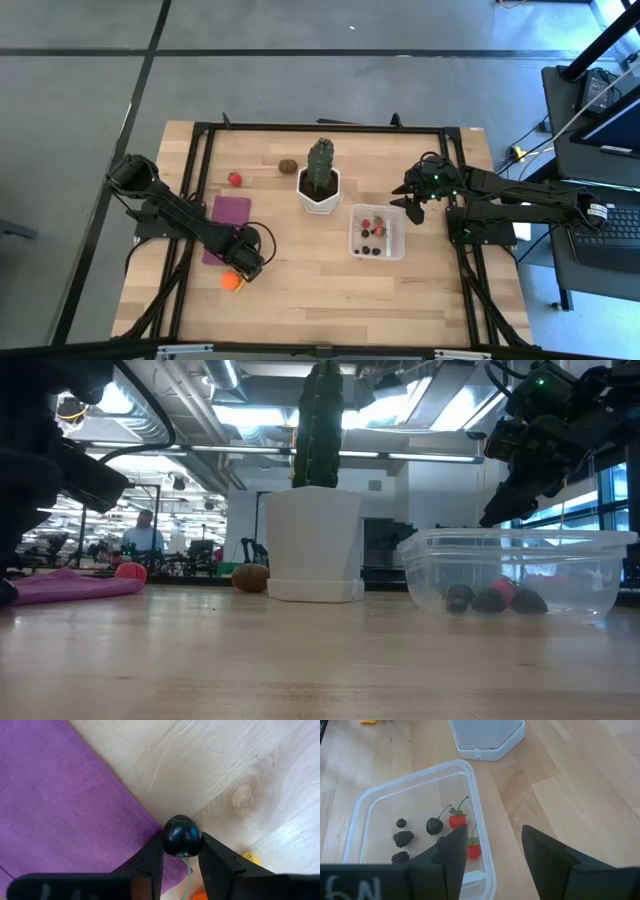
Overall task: Pick and placing Produce into tupperware
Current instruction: Put the black cherry into the transparent bin
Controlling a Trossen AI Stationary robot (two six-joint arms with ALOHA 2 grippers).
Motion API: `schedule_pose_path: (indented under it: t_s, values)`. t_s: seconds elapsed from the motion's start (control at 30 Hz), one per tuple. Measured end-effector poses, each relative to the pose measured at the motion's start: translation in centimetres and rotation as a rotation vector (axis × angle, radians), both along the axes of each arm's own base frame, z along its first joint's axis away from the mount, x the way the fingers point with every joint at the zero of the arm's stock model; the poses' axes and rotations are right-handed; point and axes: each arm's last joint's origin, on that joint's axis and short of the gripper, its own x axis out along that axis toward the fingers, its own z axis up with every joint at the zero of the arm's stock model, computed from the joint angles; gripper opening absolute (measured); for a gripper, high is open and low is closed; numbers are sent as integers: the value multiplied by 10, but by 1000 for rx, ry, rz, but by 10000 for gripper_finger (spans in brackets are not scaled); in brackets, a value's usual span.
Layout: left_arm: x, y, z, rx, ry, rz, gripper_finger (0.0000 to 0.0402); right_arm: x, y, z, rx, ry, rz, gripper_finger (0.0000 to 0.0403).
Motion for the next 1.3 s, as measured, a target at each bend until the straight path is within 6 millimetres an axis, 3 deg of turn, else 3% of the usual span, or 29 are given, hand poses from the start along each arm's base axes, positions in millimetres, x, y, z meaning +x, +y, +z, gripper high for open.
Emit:
schedule_pose_path:
  t_s: [0.23, 0.43, 0.8, 0.97, 1.3]
  values:
    - [0, 0, 0, 0, 0, -1, 110, 0, 0, 0, 0, 0, 0, 188]
    - [2, -1, 2, 3, -3, -20, 91, 0, 0, 0, 0, 0, 0, 188]
    - [29, -2, 37, 41, -110, -122, 101, 0, 0, 0, 0, 0, 0, 188]
    - [53, 2, 56, 87, -274, -197, 89, 0, 0, 0, 0, -1, 0, 188]
    - [110, 20, 93, 255, -821, -433, 95, 0, 0, 0, 0, -1, 0, 188]
